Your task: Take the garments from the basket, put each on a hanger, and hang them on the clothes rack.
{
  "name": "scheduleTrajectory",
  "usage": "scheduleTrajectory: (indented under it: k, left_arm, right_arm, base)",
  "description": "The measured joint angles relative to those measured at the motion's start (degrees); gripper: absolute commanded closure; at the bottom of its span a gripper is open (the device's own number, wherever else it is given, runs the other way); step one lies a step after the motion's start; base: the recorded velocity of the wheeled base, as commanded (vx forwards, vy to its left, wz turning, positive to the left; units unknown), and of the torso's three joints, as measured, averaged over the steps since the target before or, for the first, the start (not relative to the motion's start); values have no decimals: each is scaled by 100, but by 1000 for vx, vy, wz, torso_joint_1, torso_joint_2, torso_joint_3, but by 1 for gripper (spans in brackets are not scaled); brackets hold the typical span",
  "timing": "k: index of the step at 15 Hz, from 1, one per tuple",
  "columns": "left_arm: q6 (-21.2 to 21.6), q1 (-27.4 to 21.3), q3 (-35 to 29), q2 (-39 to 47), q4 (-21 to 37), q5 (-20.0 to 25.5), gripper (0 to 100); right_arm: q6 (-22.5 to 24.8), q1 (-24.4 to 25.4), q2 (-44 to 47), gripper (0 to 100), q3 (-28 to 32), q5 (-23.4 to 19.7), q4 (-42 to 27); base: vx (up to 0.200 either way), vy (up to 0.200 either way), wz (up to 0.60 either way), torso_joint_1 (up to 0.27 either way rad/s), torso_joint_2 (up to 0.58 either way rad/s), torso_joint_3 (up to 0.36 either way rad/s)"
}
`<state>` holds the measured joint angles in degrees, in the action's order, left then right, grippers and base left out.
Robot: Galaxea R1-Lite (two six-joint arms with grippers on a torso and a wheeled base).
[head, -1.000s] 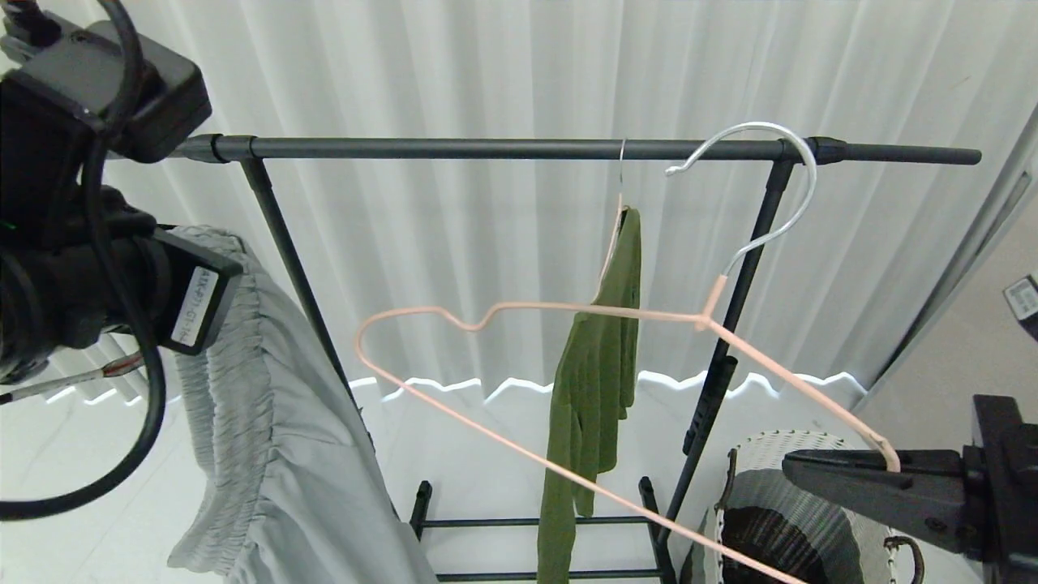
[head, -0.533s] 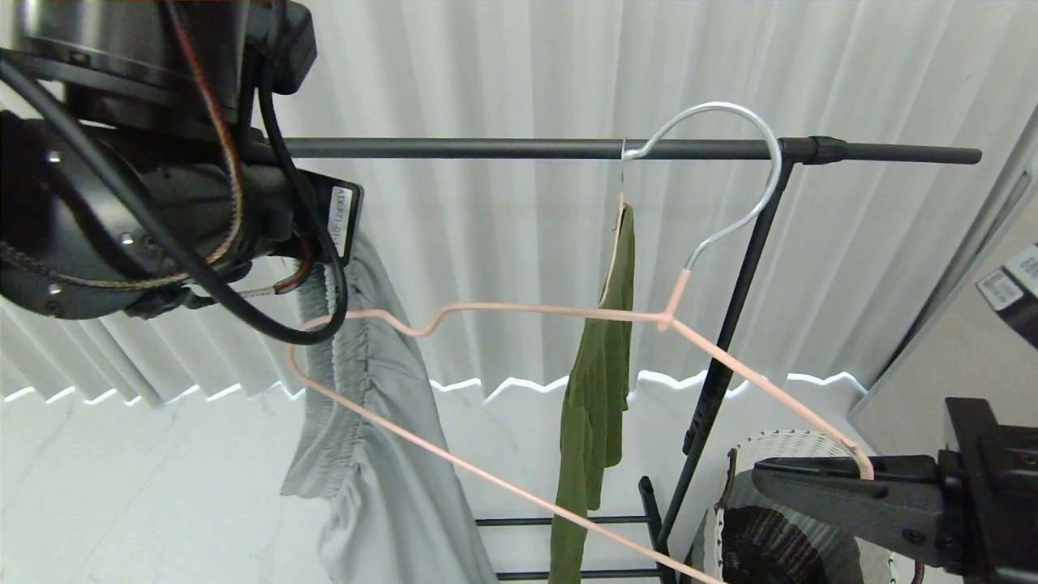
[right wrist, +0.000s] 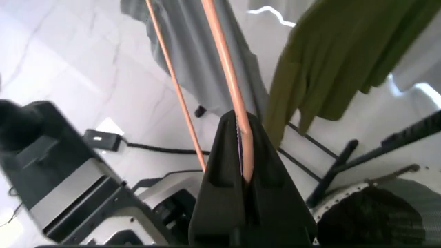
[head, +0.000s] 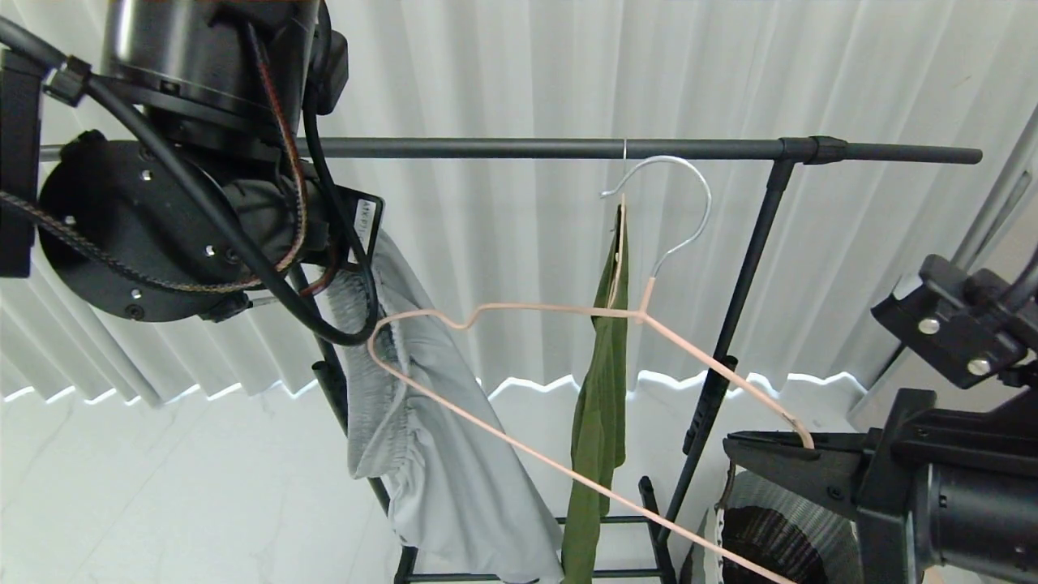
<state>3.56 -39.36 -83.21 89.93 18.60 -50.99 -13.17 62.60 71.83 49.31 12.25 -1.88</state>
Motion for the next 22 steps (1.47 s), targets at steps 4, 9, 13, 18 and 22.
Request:
scheduleTrajectory:
  k: [4,9,13,18,22]
  left_arm:
    - [108,0,44,0,85,-93,100]
    - [489,-46,83,-127,375,-95,100]
    - [427,-464,196,-245,433,-66,100]
    - [16,-611,273,-283,435,-71,100]
    - [32,-630,315,-324,435,-76,100]
  right_arm:
    - [1,-279,107,100,0,99,148]
    - [6,-389,166,100,-15,154,422]
    - [33,-347,333,100,-17,305,940]
    - [-24,41,363,100,-33,299,968]
    - [-55,168,282,100,-183,307,1057]
  base:
    - [0,0,0,0,0,0]
    - [0,0,0,0,0,0]
    - [0,0,0,0,0,0]
    - [0,0,0,0,0,0]
    - [0,0,0,0,0,0]
